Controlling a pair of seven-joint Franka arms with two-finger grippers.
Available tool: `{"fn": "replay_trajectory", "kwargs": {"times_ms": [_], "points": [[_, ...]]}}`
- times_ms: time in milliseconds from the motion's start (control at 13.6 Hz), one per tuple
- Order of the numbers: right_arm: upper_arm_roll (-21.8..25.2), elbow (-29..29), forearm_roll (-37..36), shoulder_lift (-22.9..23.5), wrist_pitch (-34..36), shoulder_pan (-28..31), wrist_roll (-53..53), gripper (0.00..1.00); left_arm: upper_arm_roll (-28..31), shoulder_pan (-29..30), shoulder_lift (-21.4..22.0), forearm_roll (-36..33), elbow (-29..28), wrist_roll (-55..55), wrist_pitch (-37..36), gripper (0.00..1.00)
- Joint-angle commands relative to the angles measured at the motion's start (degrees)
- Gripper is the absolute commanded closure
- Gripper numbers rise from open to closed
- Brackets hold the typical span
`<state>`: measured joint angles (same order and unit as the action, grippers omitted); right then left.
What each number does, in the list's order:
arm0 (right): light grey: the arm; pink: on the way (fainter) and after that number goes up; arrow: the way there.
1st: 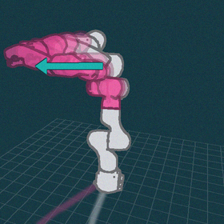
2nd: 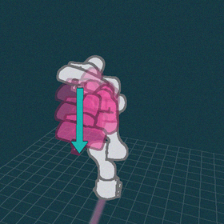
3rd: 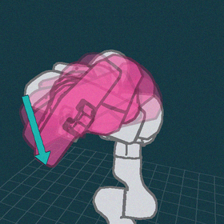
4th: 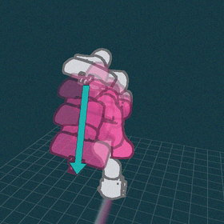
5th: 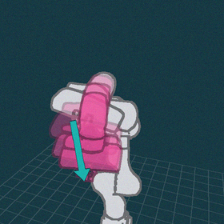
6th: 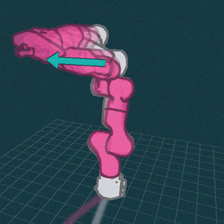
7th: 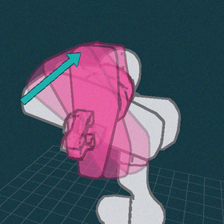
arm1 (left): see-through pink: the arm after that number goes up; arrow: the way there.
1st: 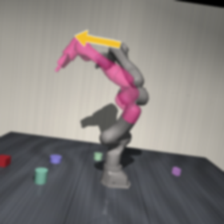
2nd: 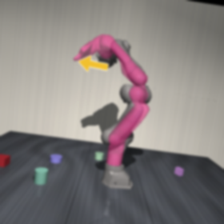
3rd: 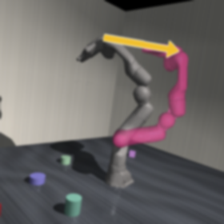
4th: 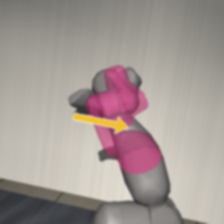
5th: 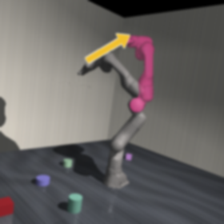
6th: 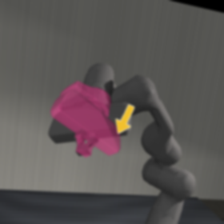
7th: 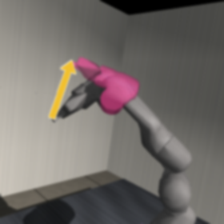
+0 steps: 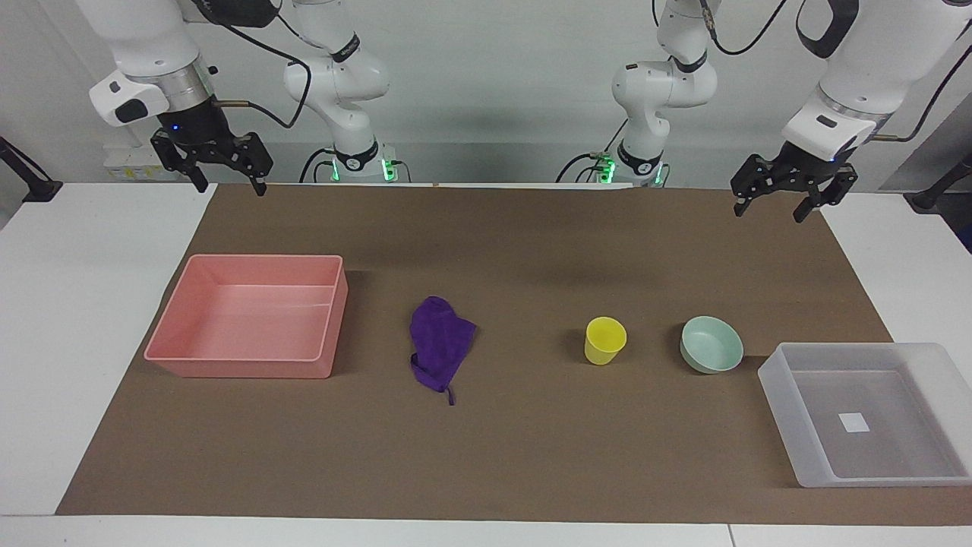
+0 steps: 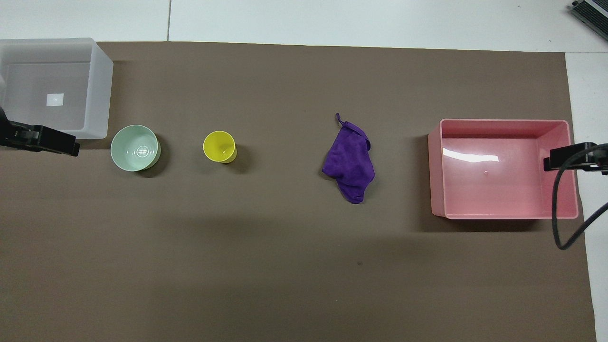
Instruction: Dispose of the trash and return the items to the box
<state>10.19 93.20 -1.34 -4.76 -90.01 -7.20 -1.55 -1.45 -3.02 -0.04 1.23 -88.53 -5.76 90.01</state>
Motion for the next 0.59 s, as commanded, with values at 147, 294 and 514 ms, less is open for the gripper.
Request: {"fn": "replay_trajectory", "kwargs": {"times_ms": [147, 294, 514], "points": [[-0.3, 0.9, 0.2, -1.0, 0.7, 0.4, -1.2, 0.0, 0.2, -0.1, 1.3, -0.4, -1.7, 0.8, 1.4, 0.0], [-0.3, 0.9, 0.2, -1.0, 0.7, 0.5, -1.3, 0.0, 0.2, 0.0, 1.4, -0.4, -1.7, 0.8, 1.1, 0.0], [-0.3, 0.8, 0.2, -1.3, 1.1, 0.6, -0.8, 0.0, 0.2, 0.0, 1.4, -0.4, -1.7, 0.9, 0.8, 0.0]]}}
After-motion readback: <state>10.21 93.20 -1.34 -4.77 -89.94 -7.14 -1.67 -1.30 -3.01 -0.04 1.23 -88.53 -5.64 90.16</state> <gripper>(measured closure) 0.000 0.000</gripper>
